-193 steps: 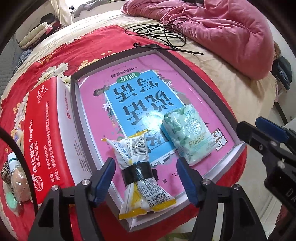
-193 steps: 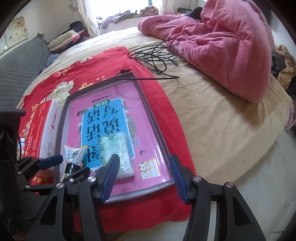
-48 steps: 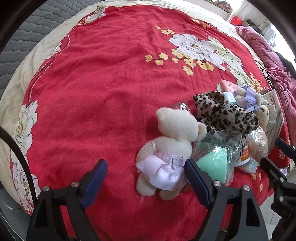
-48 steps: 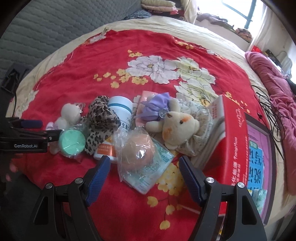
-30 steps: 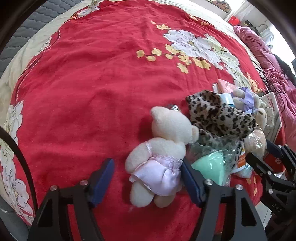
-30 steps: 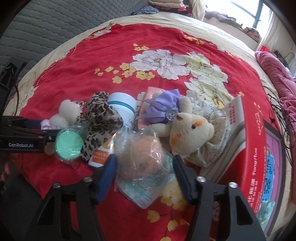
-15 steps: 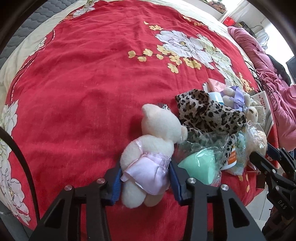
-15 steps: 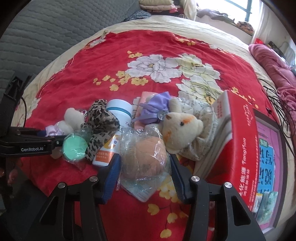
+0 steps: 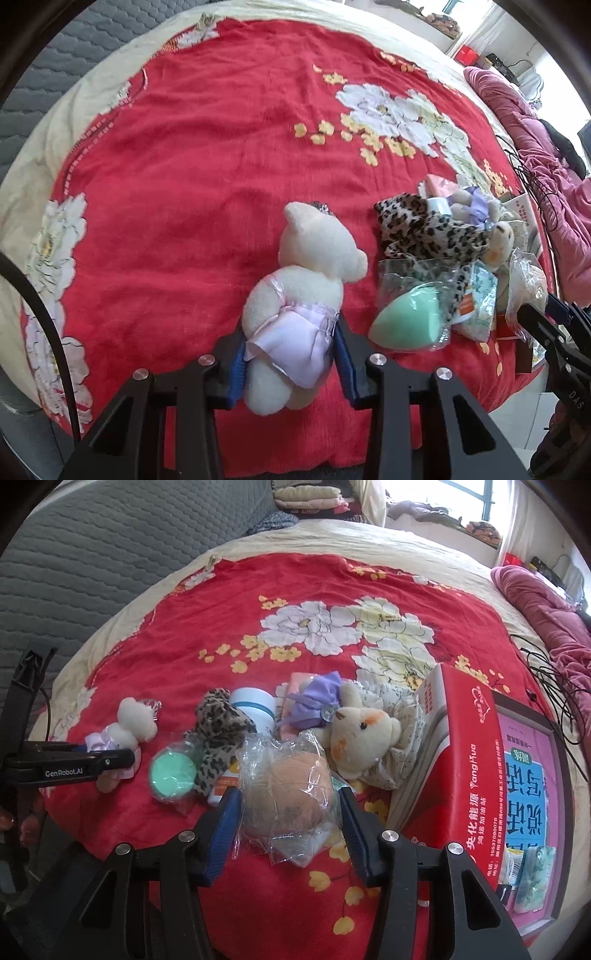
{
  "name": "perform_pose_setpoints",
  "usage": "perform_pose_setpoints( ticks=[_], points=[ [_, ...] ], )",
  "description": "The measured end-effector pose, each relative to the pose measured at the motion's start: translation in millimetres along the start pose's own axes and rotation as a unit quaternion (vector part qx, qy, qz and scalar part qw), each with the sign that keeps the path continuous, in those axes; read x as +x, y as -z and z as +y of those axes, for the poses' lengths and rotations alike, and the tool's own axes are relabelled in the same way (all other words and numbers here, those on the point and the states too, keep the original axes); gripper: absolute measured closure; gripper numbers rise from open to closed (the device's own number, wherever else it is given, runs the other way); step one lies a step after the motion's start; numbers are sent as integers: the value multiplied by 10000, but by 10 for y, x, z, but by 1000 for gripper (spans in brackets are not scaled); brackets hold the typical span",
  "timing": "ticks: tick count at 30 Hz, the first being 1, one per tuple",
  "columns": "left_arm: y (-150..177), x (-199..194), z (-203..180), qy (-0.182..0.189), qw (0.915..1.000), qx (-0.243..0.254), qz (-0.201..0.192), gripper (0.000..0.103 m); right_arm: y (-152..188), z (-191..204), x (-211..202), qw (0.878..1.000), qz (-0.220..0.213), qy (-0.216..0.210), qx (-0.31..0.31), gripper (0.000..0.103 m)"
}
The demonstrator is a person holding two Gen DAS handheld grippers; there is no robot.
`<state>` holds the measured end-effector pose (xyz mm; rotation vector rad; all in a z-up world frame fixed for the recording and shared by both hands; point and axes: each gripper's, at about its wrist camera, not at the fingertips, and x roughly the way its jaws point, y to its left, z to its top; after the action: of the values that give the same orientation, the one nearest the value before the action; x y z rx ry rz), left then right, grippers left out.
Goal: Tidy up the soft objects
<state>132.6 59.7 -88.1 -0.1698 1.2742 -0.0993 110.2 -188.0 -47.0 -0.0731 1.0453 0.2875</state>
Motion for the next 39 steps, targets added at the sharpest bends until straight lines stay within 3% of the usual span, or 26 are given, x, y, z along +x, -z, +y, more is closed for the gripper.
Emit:
perform_pose_setpoints(
  ticks=[8, 24, 33, 39],
  points=[
    [20, -336, -232, -5, 9993, 214, -312, 62, 37, -55, -244, 9996, -192, 50, 217, 48],
    [214, -906, -1081, 139, 9927, 893, -801, 62, 162, -284, -1041, 9946, -883, 181, 510, 48],
    [368, -1049, -1505, 472, 9897, 1124, -747, 62, 277, -497, -1391, 9902, -1150, 280, 748, 48],
    [479, -1116, -1831, 479, 9852, 1440, -802, 62, 355, -661, -1562, 9865, -1306, 352, 924, 48]
  ],
)
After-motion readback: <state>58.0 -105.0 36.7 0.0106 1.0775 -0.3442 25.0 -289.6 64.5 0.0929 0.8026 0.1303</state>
